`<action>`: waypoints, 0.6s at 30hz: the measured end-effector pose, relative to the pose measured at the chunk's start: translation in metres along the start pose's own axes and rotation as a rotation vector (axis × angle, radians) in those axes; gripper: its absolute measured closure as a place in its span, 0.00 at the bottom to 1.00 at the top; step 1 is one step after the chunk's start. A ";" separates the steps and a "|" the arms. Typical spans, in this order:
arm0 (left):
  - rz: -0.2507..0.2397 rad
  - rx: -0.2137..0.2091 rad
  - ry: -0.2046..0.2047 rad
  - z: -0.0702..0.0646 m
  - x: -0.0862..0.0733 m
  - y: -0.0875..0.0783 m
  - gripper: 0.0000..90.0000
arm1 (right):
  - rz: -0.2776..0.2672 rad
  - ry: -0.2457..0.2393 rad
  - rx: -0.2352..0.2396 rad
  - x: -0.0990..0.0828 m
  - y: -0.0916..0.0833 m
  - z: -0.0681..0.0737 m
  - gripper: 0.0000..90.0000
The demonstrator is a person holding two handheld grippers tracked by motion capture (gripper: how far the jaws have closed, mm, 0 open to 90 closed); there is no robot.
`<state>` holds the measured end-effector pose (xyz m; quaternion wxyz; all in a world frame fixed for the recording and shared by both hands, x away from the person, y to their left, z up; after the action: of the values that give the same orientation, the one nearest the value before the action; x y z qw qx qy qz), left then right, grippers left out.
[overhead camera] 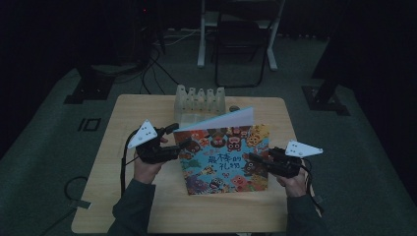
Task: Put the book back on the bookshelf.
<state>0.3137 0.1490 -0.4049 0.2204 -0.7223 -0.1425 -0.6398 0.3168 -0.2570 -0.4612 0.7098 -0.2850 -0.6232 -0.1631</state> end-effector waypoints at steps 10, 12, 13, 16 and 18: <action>0.011 -0.009 0.044 -0.010 0.003 -0.004 0.44 | 0.011 0.013 -0.001 -0.006 0.000 -0.006 0.69; 0.001 -0.024 0.045 -0.011 0.003 -0.006 0.46 | 0.017 0.007 -0.005 -0.005 0.000 -0.006 0.68; -0.003 -0.031 0.047 -0.012 0.003 -0.007 0.49 | 0.023 -0.002 -0.009 -0.006 -0.001 -0.006 0.67; -0.006 -0.045 0.064 -0.015 0.003 -0.009 0.51 | 0.026 -0.006 -0.012 -0.006 -0.001 -0.006 0.67; -0.006 -0.048 0.080 -0.018 0.003 -0.010 0.54 | 0.028 -0.009 -0.016 -0.007 -0.002 -0.005 0.66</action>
<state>0.2935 0.1486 -0.3989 0.2067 -0.7008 -0.1202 -0.6721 0.3187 -0.2627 -0.4677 0.7071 -0.2999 -0.6209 -0.1567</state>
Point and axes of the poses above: each handheld gripper's, and its own axes: y roughly forward along the jaws, x roughly out of its top, z roughly to its left, the point moved 1 cm from there along y, roughly forward along the jaws, and after that the axes turned 9 degrees about -x, right-handed, at the moved point
